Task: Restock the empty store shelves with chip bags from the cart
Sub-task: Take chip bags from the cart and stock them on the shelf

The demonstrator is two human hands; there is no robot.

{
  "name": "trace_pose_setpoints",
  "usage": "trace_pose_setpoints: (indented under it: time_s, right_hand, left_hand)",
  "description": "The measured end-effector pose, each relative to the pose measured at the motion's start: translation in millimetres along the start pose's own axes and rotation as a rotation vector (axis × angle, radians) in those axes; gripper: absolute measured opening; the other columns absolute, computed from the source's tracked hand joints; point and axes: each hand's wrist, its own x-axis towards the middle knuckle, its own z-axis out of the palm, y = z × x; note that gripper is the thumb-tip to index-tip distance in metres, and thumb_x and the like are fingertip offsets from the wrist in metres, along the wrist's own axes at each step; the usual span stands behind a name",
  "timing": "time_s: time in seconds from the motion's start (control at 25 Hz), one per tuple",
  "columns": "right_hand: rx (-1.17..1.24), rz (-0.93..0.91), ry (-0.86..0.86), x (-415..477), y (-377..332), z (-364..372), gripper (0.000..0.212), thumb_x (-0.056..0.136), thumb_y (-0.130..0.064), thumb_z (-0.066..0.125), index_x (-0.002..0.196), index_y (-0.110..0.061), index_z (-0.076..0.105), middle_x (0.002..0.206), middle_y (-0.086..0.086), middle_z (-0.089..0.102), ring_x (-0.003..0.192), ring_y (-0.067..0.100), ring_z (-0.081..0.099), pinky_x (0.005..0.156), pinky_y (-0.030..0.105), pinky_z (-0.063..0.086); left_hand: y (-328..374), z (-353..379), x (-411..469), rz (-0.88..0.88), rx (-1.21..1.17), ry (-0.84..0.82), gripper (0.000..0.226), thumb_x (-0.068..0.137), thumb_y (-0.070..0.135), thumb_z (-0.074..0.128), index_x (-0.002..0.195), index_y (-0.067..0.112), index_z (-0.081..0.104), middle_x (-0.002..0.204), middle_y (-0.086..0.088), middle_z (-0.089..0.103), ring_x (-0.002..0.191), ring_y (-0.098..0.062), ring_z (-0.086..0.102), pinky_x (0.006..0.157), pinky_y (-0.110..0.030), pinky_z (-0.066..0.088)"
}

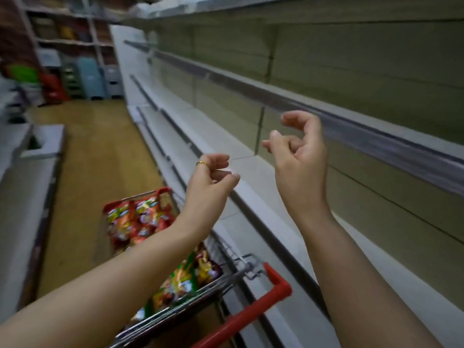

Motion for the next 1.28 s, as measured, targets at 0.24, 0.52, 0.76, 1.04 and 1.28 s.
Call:
trace_pose_setpoints:
  time_s: [0.24, 0.52, 0.76, 1.04, 1.28]
  right_hand:
    - [-0.075, 0.271, -0.390, -29.4, 78.4, 131.5, 0.023, 0.089, -0.014, 0.053, 0.111, -0.019, 0.048, 0.111, 0.002, 0.055, 0.094, 0.023, 0.061, 0.081, 0.034, 0.050]
    - [-0.567, 0.467, -1.057, -91.6, 190.7, 229.2, 0.040, 0.092, -0.026, 0.053, 0.127, -0.008, 0.046, 0.127, 0.010, 0.051, 0.109, 0.021, 0.052, 0.080, 0.026, 0.040]
    - [-0.719, 0.795, -1.275, -122.2, 275.5, 248.0, 0.048, 0.090, -0.033, 0.057, 0.125, -0.004, 0.045, 0.112, 0.008, 0.058, 0.094, 0.022, 0.058, 0.073, 0.027, 0.044]
    - [-0.743, 1.125, -1.275, -154.9, 348.5, 264.1, 0.070, 0.088, -0.029, 0.063, 0.141, 0.000, 0.028, 0.140, 0.017, 0.041, 0.125, 0.032, 0.044, 0.099, 0.040, 0.041]
    - [-0.824, 1.212, -1.299, -191.5, 378.2, 265.2, 0.078, 0.090, -0.041, 0.056, 0.143, 0.005, 0.023, 0.147, 0.020, 0.030, 0.132, 0.032, 0.039, 0.108, 0.033, 0.035]
  left_hand:
    - [-74.0, -111.6, 15.4, -0.244, 0.090, 0.296, 0.022, 0.085, -0.003, 0.059, 0.096, 0.014, 0.051, 0.088, 0.001, 0.052, 0.080, -0.011, 0.049, 0.069, -0.015, 0.043]
    - [-177.1, -186.1, 9.1, -0.671, 0.155, 0.356, 0.018, 0.088, 0.010, 0.060, 0.102, 0.014, 0.050, 0.102, -0.007, 0.057, 0.093, -0.021, 0.057, 0.076, -0.031, 0.045]
    - [-232.0, -196.3, -0.5, -0.896, 0.126, 0.355, 0.017, 0.089, 0.013, 0.058, 0.104, 0.014, 0.049, 0.093, -0.003, 0.055, 0.083, -0.019, 0.054, 0.066, -0.028, 0.040]
    - [-258.8, -198.0, -6.3, -0.982, 0.066, 0.471, 0.019, 0.089, 0.015, 0.059, 0.105, 0.014, 0.049, 0.090, -0.003, 0.055, 0.081, -0.016, 0.055, 0.066, -0.027, 0.042]
    - [-267.5, -198.2, -13.8, -1.079, 0.067, 0.533, 0.016, 0.085, 0.024, 0.062, 0.098, 0.020, 0.053, 0.110, -0.015, 0.059, 0.083, -0.018, 0.055, 0.060, -0.027, 0.041]
